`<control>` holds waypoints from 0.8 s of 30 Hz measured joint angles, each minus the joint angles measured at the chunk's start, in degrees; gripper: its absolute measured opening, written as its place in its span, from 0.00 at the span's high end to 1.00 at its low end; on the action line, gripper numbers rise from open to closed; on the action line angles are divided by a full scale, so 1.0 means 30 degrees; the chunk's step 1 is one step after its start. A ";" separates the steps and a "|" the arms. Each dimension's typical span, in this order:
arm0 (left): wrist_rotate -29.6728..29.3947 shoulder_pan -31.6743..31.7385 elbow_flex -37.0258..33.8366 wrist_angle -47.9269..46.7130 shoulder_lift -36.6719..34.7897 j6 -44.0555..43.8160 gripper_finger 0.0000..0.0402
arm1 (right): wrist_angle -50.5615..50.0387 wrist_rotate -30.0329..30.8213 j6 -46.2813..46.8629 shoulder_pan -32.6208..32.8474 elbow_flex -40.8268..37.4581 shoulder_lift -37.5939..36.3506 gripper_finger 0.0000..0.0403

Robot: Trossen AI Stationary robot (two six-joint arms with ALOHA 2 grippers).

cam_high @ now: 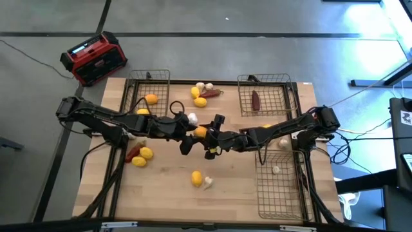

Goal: Sort produce into baskets
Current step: Put the yellow lemon into the top left wire basket

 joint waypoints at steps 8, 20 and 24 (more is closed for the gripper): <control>-0.0007 0.0000 0.0000 0.0246 -0.0007 0.0752 0.45 | 0.0135 -0.0091 0.0210 -0.0007 -0.0007 -0.0007 0.37; -0.0156 0.0038 0.0000 0.0097 -0.0209 0.1621 0.44 | -0.0576 -0.0038 0.0301 0.0285 -0.0014 -0.0919 0.19; -0.0138 0.0044 0.0000 -0.0258 -0.0859 0.1928 0.44 | -0.1687 0.0439 0.0380 0.0822 0.0000 -0.1607 0.19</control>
